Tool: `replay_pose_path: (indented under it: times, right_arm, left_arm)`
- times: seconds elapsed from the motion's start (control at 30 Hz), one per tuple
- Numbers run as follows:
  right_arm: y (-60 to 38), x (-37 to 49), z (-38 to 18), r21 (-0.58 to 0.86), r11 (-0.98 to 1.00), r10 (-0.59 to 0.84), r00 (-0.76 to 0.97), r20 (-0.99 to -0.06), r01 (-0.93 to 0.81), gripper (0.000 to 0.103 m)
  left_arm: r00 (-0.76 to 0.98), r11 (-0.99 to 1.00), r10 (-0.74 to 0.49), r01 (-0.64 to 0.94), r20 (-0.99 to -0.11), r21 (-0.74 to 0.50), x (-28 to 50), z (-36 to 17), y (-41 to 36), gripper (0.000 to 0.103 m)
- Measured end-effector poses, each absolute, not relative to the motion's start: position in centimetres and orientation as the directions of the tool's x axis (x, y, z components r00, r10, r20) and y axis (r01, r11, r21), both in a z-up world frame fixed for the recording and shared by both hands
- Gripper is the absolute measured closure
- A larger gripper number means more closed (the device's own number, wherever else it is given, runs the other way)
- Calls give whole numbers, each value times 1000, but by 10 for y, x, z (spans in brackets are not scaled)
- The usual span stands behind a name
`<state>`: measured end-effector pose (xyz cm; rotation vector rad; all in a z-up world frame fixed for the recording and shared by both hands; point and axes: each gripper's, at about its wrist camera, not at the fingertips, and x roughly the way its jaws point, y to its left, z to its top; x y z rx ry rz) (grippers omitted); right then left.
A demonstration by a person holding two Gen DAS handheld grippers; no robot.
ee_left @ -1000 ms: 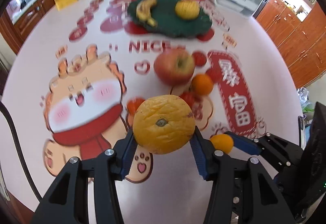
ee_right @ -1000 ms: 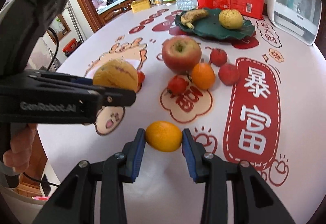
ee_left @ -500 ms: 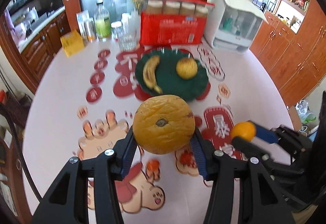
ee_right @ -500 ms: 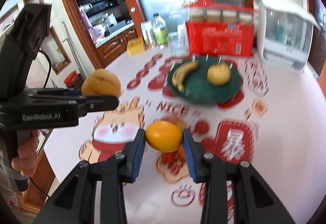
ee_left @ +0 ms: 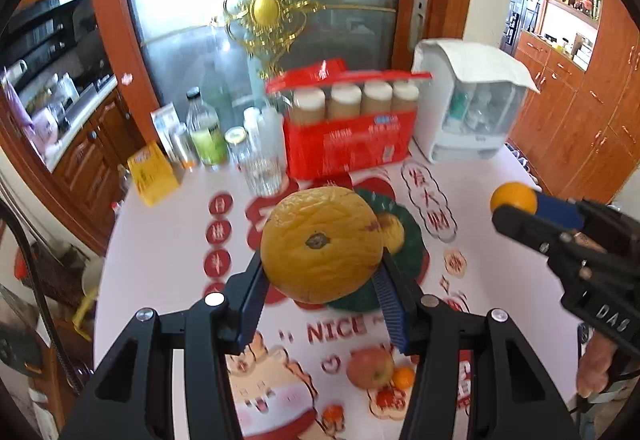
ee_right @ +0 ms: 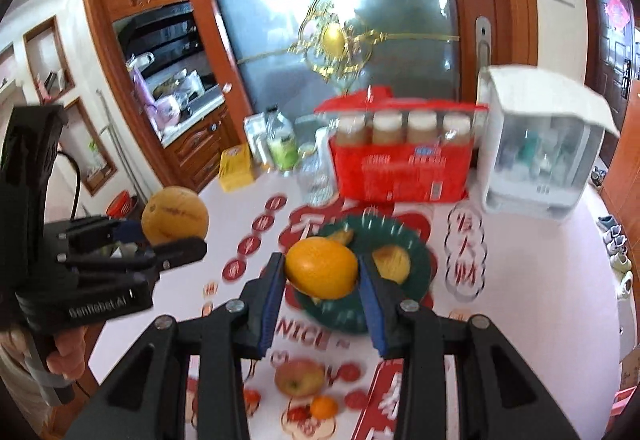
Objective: Organize fruits
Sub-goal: 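Carry both oranges onto the green plate and open both tools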
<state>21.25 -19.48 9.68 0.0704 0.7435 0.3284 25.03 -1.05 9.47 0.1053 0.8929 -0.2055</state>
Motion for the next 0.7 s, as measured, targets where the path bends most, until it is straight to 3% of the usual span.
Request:
replay_pose_path:
  times: [0.17, 0.33, 0.7]
  right_arm:
    - [-193, 253, 114, 151, 958, 283, 705, -651, -245, 66]
    - [-188, 292, 89, 131, 969, 240, 670, -702, -209, 66]
    - [-176, 329, -56, 151, 975, 212, 476, -854, -164, 66]
  left_arm:
    - [617, 971, -122, 236, -778, 35, 290, 99, -20, 53]
    - [591, 965, -101, 253, -801, 65, 331, 67, -32, 53]
    - [437, 948, -95, 314, -894, 53, 386, -51, -49, 53]
